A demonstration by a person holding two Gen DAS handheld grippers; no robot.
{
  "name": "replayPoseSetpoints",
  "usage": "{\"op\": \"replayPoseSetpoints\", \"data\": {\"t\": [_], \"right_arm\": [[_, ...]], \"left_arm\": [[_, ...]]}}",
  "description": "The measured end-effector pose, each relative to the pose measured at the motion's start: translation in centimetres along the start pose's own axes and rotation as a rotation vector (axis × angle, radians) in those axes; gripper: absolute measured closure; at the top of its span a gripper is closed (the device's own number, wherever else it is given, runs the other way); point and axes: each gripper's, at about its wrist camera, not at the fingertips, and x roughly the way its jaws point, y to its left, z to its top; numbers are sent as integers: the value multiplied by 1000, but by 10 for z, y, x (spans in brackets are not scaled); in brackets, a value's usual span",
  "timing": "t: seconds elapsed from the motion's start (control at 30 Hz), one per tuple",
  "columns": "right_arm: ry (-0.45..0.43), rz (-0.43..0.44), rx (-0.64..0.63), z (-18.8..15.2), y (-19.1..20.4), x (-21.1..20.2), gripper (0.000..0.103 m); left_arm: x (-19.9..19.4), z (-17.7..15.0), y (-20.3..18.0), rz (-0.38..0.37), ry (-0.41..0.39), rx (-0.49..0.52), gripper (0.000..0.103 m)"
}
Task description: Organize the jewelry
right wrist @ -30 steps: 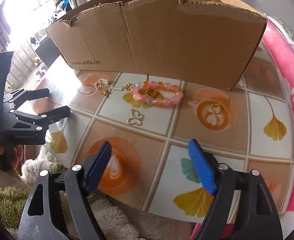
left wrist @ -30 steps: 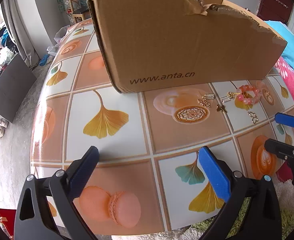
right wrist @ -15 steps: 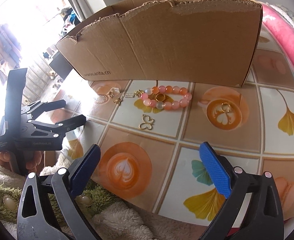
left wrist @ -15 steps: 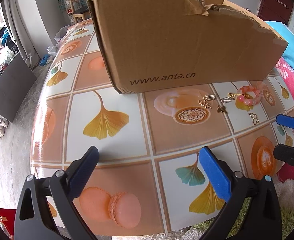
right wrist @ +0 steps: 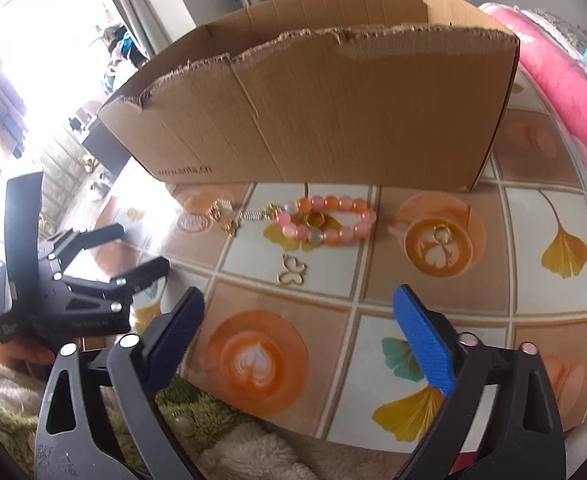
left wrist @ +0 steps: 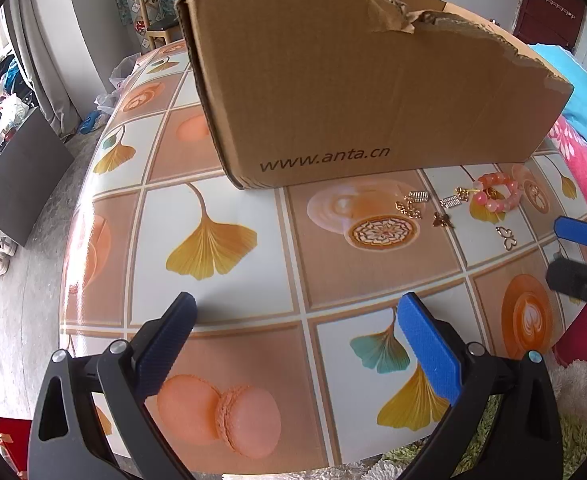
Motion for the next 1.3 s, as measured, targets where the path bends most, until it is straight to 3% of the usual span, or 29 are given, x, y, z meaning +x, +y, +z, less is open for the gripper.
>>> {"op": "replayPoseSetpoints", "data": {"t": [0.17,0.37,0.6,0.8,0.87,1.1,1.3], "right_arm": [[6,-30,-26,7,11,10,50],[41,-65,-28,10,18,24,71],[37,-118,-40,13,26,30,81],[32,-196,-123,12,46,40,86],[36,-190,-124,11,48,41,90],[50,-177,-100,3,41,34,91],[41,-159,-79,-7,23,24,91]], "left_arm": [[0,0,0,-3,-6,4,4],[-1,-1,0,-5,-19,8,4],[-2,-3,-1,-12,-35,20,4],[-2,-3,0,-17,-43,27,4],[-2,-3,0,-18,-44,29,4],[-3,-2,1,-15,-49,26,5],[-33,2,-9,-110,-198,65,18]]}}
